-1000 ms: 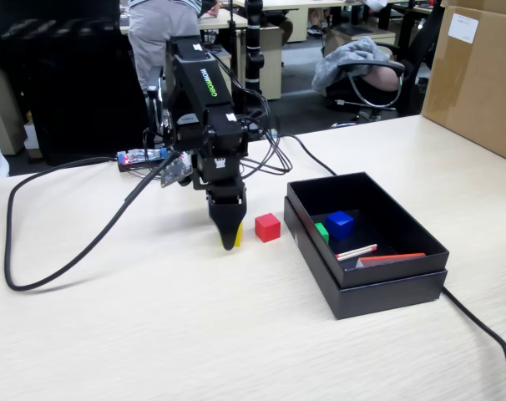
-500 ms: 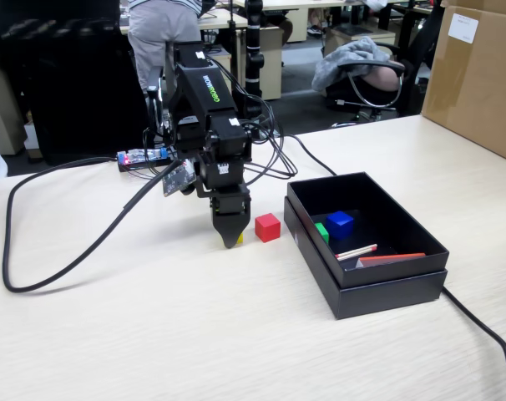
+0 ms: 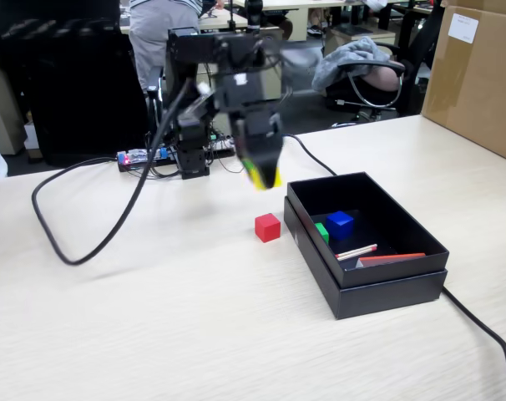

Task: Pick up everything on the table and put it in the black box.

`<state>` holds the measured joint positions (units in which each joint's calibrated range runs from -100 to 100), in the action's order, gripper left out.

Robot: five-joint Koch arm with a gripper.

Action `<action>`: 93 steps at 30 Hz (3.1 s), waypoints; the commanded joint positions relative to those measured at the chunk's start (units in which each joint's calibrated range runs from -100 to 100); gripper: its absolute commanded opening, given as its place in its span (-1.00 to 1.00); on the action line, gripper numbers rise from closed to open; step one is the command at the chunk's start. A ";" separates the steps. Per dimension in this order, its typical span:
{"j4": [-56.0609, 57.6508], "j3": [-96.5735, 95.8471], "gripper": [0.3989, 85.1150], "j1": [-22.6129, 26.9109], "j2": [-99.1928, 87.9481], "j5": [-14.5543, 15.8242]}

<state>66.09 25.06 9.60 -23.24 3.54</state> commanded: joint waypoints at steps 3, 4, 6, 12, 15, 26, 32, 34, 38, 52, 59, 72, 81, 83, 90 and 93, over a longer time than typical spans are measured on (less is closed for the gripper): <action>0.13 11.30 -0.99 4.49 10.79 0.39; 0.13 12.93 -0.99 4.88 15.26 0.98; 0.13 13.66 -0.99 5.23 19.16 1.32; 0.22 18.55 -0.99 5.76 30.75 2.34; 0.83 19.19 -0.99 6.35 33.85 2.88; 2.12 18.37 -0.37 7.33 35.34 4.54; 2.21 12.20 -0.23 4.79 15.95 5.62; 2.21 9.12 -0.14 3.76 10.79 5.62; 2.55 1.33 -0.05 1.66 1.03 5.32; 2.47 -20.07 0.18 -0.68 0.80 2.98; 2.47 -20.25 0.19 -1.95 7.92 2.83; -0.12 -17.71 0.16 -2.25 18.02 2.44; -0.12 -15.17 -0.05 -1.95 22.95 2.10; -0.21 -14.99 -0.28 -1.95 22.95 1.90; -2.63 -14.90 -0.99 -2.00 23.64 1.61; -2.63 -14.72 -0.99 -2.34 21.11 1.37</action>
<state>64.38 5.89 7.55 1.23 5.35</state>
